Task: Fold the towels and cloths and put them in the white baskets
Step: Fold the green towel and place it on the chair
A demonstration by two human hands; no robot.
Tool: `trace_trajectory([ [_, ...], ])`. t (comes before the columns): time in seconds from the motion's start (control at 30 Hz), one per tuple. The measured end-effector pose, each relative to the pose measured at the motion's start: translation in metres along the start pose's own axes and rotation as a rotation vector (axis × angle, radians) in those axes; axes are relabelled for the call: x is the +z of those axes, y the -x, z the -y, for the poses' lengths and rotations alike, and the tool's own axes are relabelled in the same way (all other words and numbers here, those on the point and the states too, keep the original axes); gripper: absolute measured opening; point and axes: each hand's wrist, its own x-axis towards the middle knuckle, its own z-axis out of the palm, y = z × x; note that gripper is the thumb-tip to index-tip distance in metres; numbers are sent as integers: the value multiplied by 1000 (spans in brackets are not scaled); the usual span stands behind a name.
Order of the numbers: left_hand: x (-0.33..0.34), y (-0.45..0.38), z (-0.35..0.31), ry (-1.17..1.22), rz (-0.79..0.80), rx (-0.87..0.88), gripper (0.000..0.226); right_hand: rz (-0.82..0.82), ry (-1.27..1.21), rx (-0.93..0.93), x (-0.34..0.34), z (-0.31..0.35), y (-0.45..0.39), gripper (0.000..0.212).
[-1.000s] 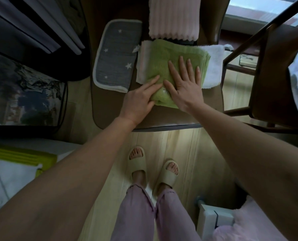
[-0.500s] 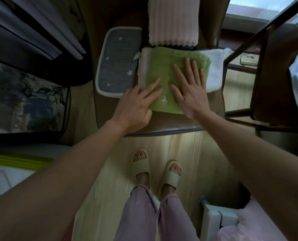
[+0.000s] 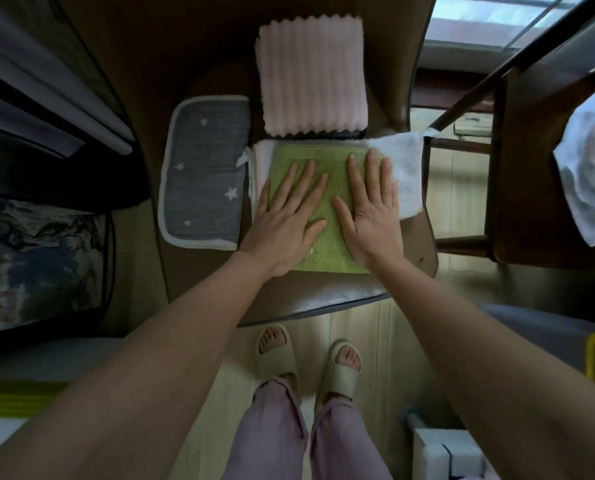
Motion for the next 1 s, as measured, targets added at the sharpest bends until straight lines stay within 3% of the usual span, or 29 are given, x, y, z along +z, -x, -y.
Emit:
trace_trajectory([
  [0.13, -14, 5, 3, 316, -59, -7, 72, -93, -318, 117, -17, 12, 7, 76],
  [0.23, -23, 12, 1, 690, -322, -256, 72, -199, -518, 379, -30, 17, 21, 71],
  [0.3, -28, 12, 0, 953, -355, -387, 66, -208, -511, 498, -34, 19, 25, 54],
  [0.43, -29, 5, -3, 930, -254, -513, 49, -122, -351, 661, -34, 21, 17, 44],
  [0.6, -40, 4, -13, 914, -285, -479, 44, -58, -459, 760, -45, 34, 14, 46],
  [0.7, -46, 24, -18, 986, -335, -508, 46, -18, -637, 731, -50, 44, 19, 38],
  [0.83, -53, 79, 4, 1129, -362, -775, 55, 153, -842, 637, -44, 83, 46, 31],
  [1.0, -41, 159, 33, 1105, -403, -983, 59, 506, -699, 468, -9, 135, 73, 35],
])
